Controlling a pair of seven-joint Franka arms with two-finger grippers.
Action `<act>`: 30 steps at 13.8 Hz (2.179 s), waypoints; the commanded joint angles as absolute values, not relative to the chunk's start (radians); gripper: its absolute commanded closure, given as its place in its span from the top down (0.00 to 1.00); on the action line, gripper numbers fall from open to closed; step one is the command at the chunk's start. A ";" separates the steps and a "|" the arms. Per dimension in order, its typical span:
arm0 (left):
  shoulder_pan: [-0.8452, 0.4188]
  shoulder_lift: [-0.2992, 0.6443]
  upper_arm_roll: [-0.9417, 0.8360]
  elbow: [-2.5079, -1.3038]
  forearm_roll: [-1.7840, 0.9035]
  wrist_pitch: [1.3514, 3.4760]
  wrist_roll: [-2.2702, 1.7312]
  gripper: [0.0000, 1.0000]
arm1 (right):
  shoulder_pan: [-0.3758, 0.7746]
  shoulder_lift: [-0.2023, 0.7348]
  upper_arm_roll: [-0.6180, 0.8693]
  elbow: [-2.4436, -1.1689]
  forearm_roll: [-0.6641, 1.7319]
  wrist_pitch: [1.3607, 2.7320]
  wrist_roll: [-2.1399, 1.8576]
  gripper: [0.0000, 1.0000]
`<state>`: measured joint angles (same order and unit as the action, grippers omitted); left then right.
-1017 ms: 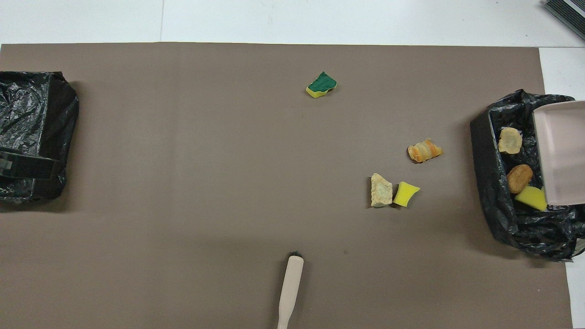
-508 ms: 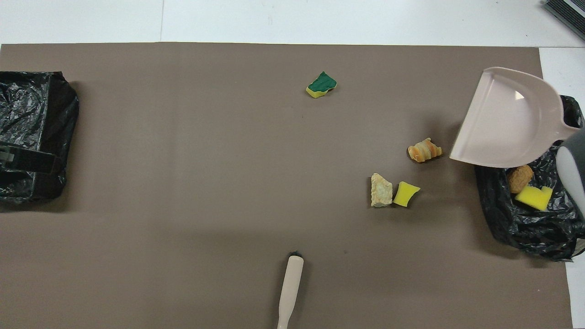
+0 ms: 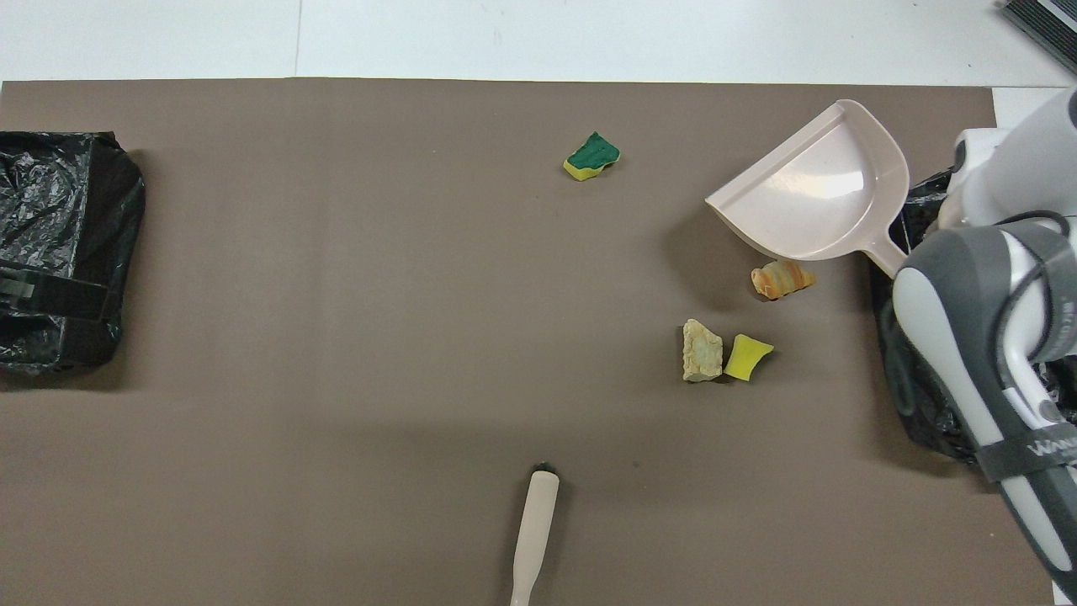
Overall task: Sweep and dump trash in bin
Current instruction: 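Bring the empty dustpan back to the table center with the right gripper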
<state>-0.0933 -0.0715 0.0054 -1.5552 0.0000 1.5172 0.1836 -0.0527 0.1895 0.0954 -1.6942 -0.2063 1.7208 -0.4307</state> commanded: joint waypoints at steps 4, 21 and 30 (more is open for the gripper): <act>-0.087 -0.083 0.011 -1.548 0.020 1.494 0.175 1.00 | 0.135 0.221 0.094 -1.724 -0.065 1.793 0.017 0.00; -0.081 -0.086 0.011 -1.549 0.018 1.494 0.176 1.00 | 0.529 0.430 0.094 -1.675 0.196 2.040 0.480 0.00; -0.081 -0.095 0.011 -1.566 0.018 1.500 0.176 1.00 | 0.534 0.426 0.094 -1.674 0.201 2.026 0.486 1.00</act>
